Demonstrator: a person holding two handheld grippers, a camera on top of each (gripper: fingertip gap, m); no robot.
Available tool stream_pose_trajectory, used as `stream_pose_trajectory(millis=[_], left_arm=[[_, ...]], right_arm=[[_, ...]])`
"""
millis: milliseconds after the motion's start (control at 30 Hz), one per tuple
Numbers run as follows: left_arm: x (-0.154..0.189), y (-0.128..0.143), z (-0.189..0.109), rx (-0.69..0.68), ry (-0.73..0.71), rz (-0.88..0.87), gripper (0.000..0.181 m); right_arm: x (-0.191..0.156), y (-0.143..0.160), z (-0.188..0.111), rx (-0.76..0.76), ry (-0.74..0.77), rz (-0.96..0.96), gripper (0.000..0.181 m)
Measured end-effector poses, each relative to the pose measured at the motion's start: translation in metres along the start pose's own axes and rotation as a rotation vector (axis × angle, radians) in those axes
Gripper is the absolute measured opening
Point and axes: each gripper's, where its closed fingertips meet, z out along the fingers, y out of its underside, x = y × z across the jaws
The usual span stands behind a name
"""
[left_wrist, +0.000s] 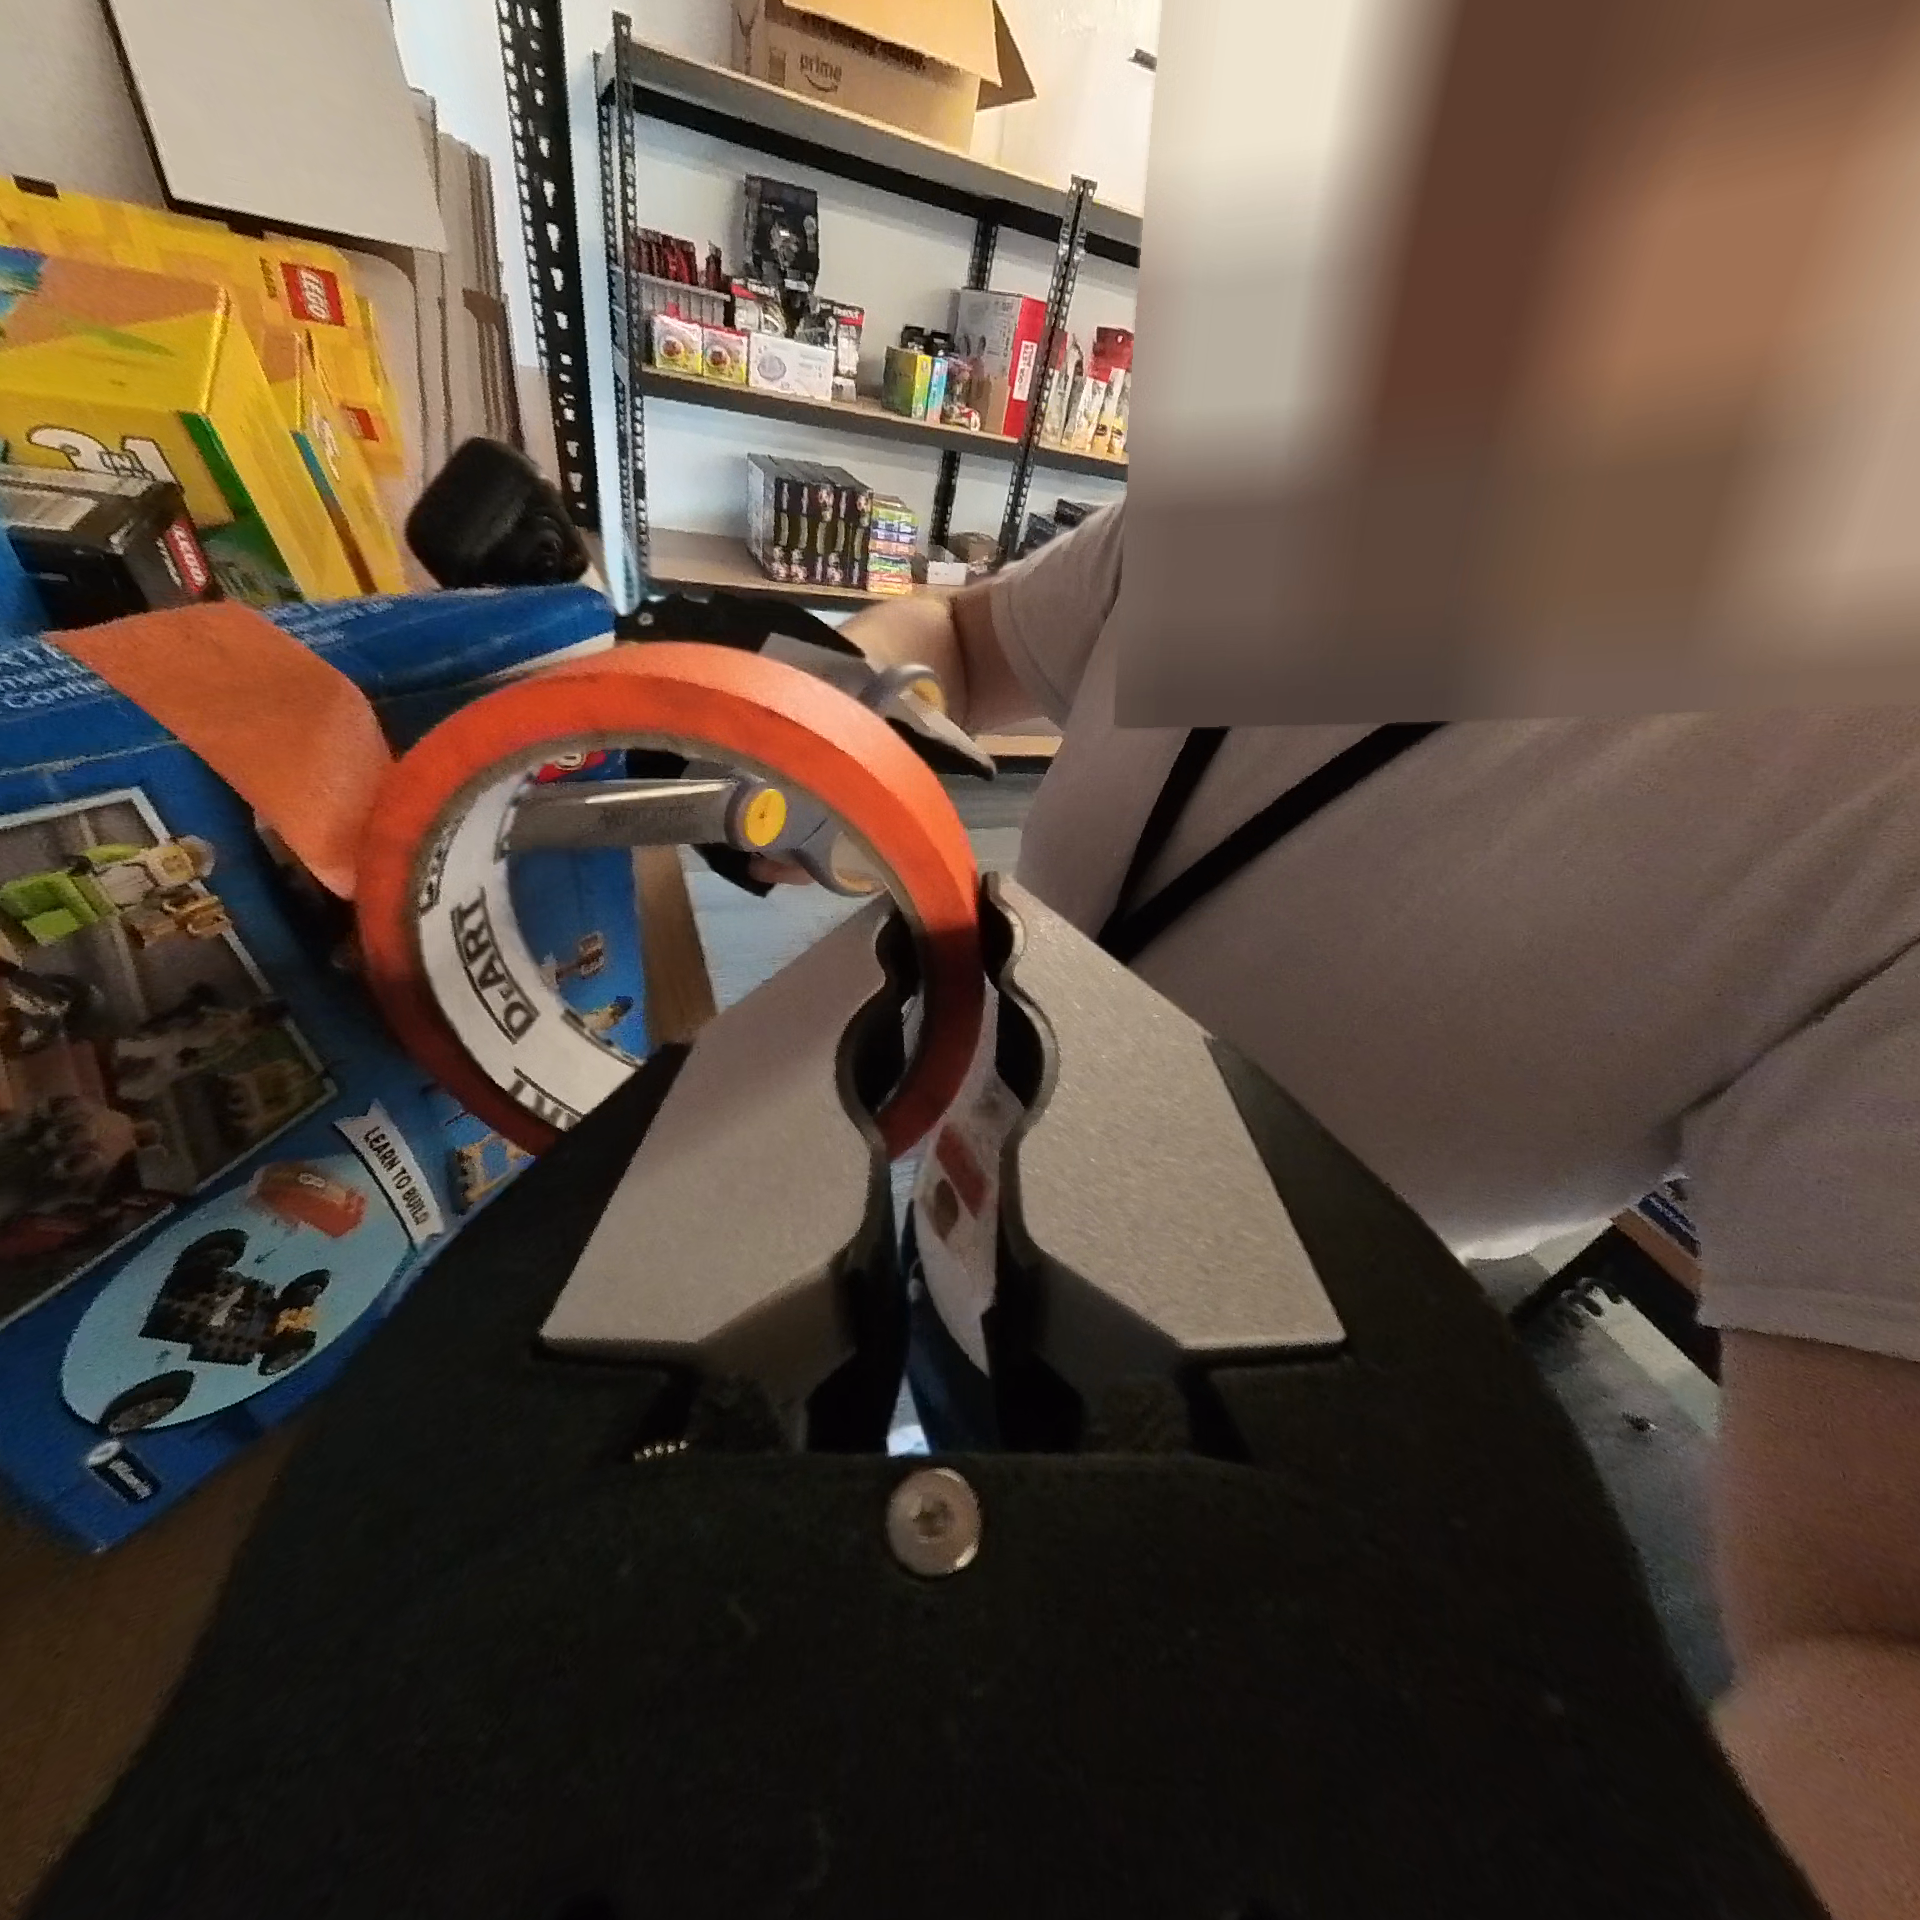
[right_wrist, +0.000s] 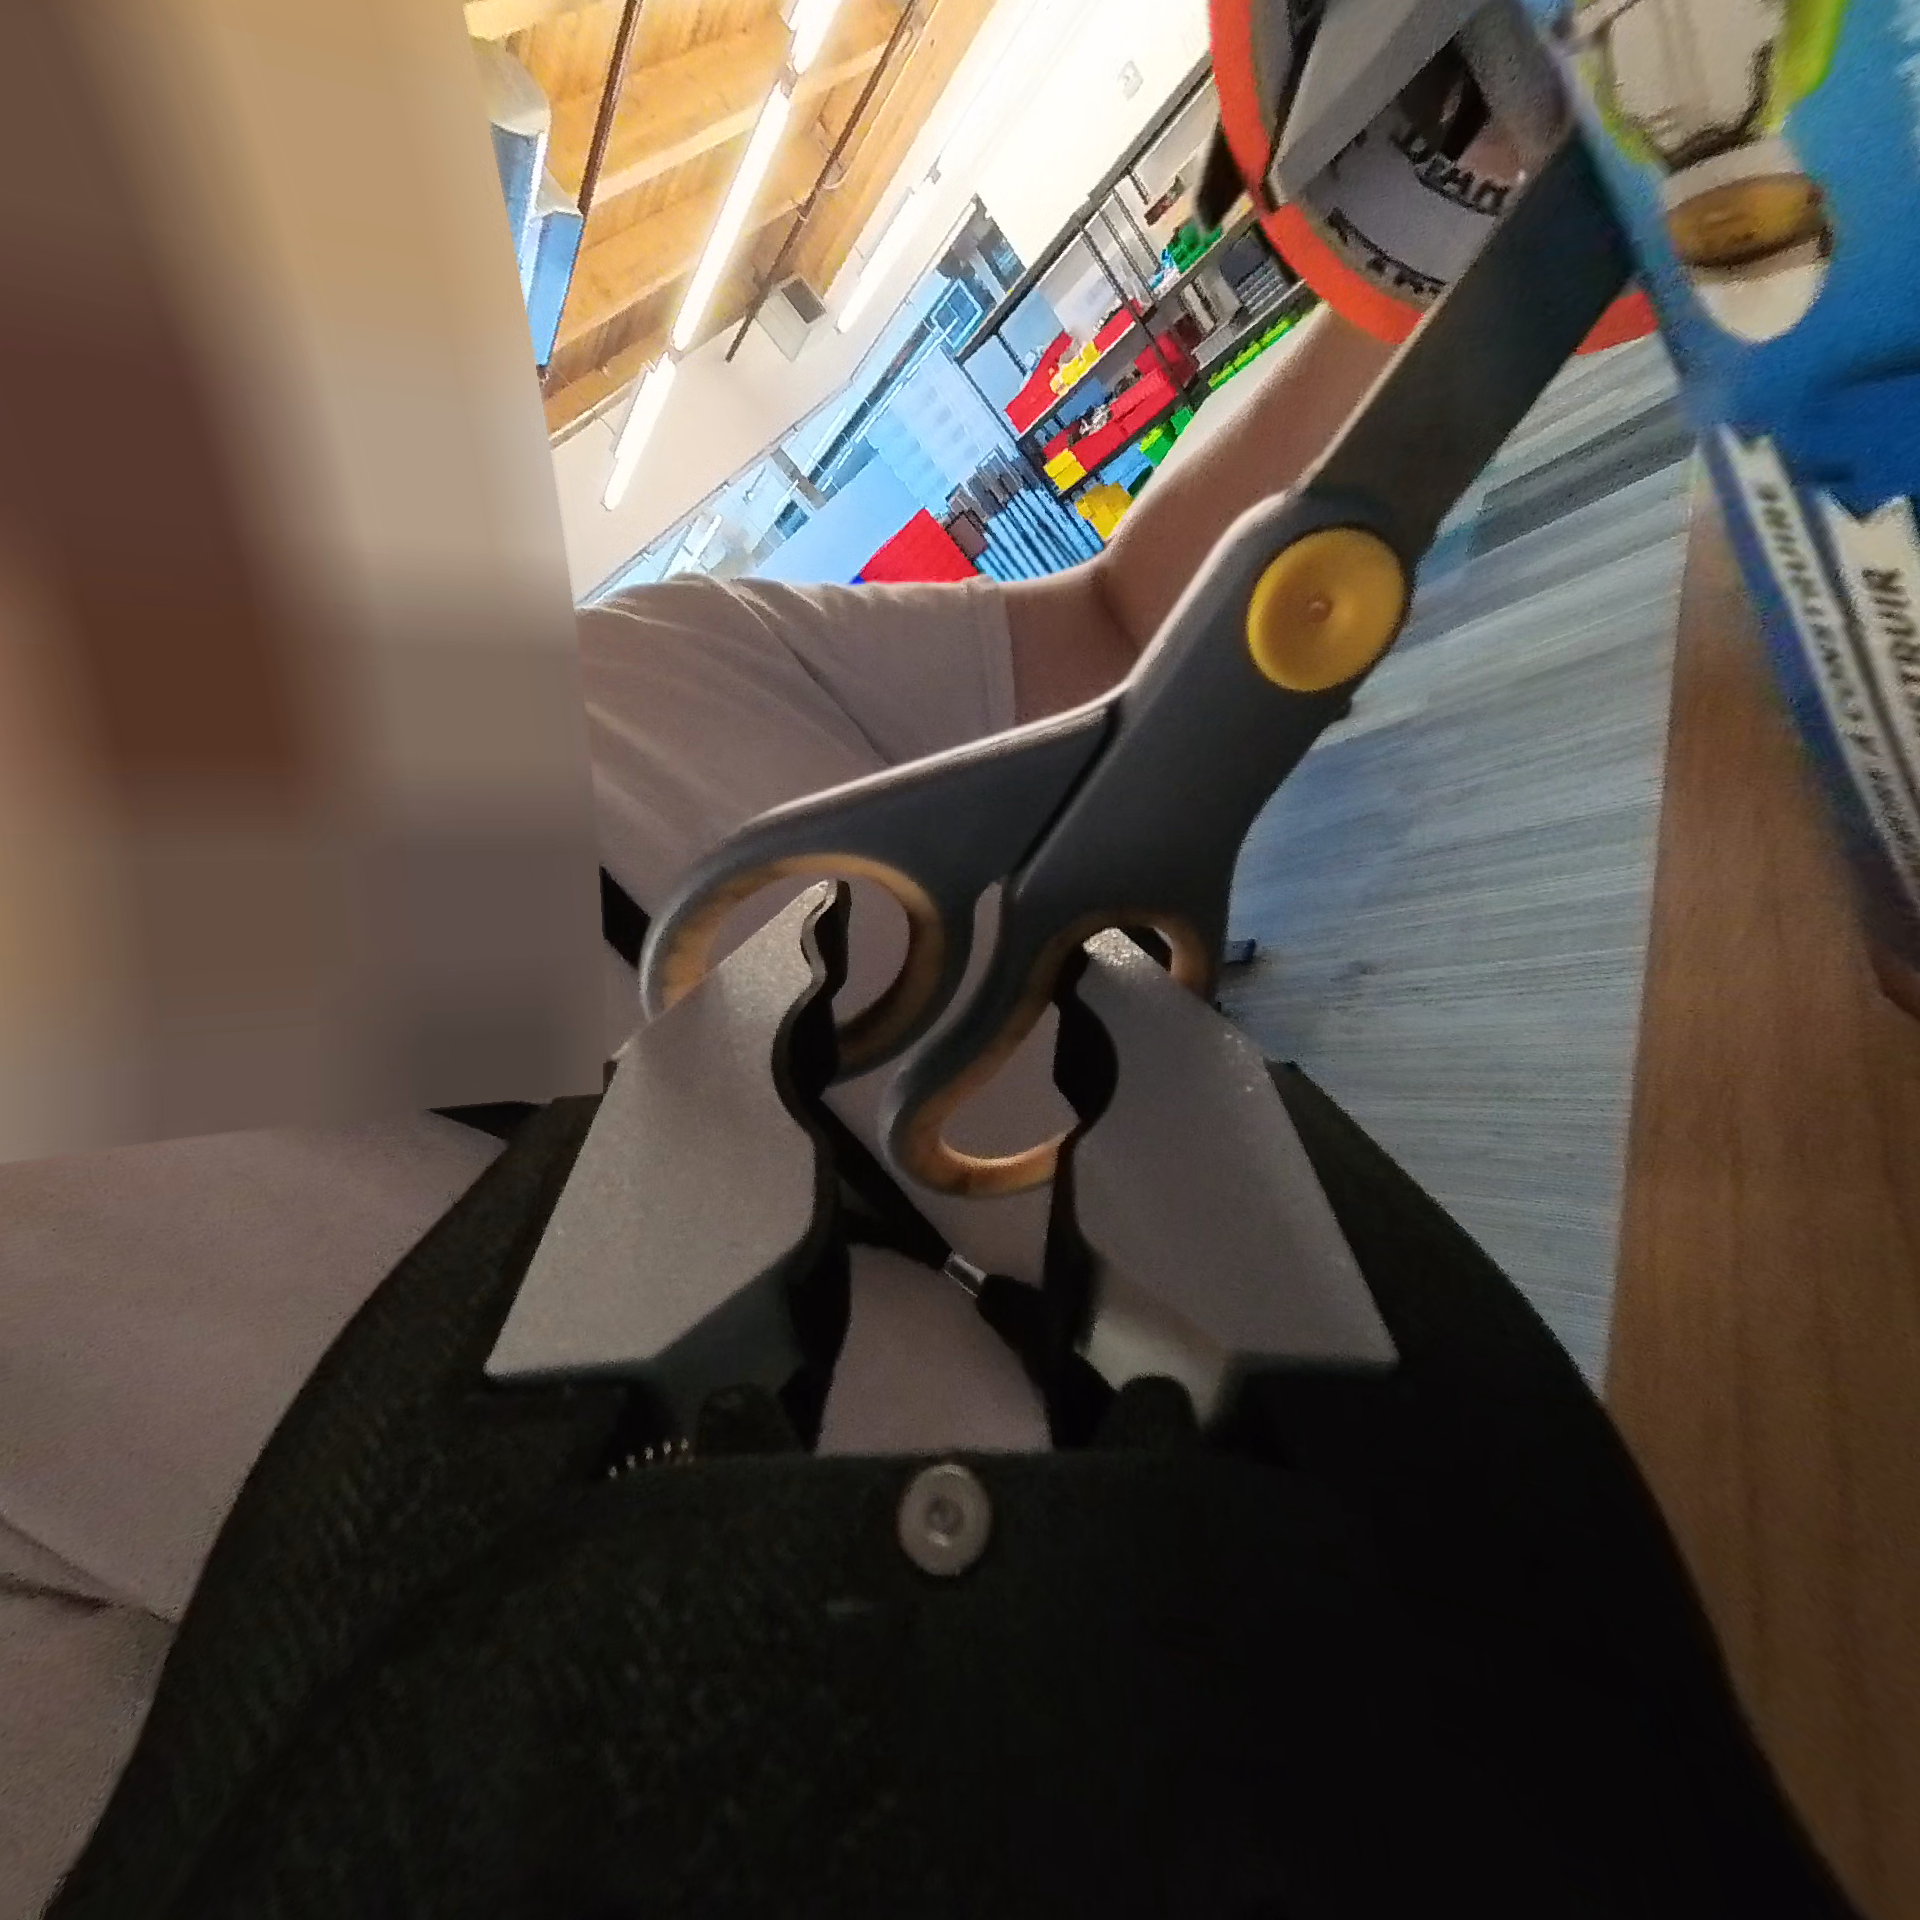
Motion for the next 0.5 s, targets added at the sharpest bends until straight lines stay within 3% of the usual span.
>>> stream_pose_trajectory(millis=[500], left_arm=[[0.006,-0.007,-0.002,0.052,0.049,-0.019,0.008]], right_arm=[[-0.001,0.0,-0.005,0.028,0.004,-0.027,0.036]])
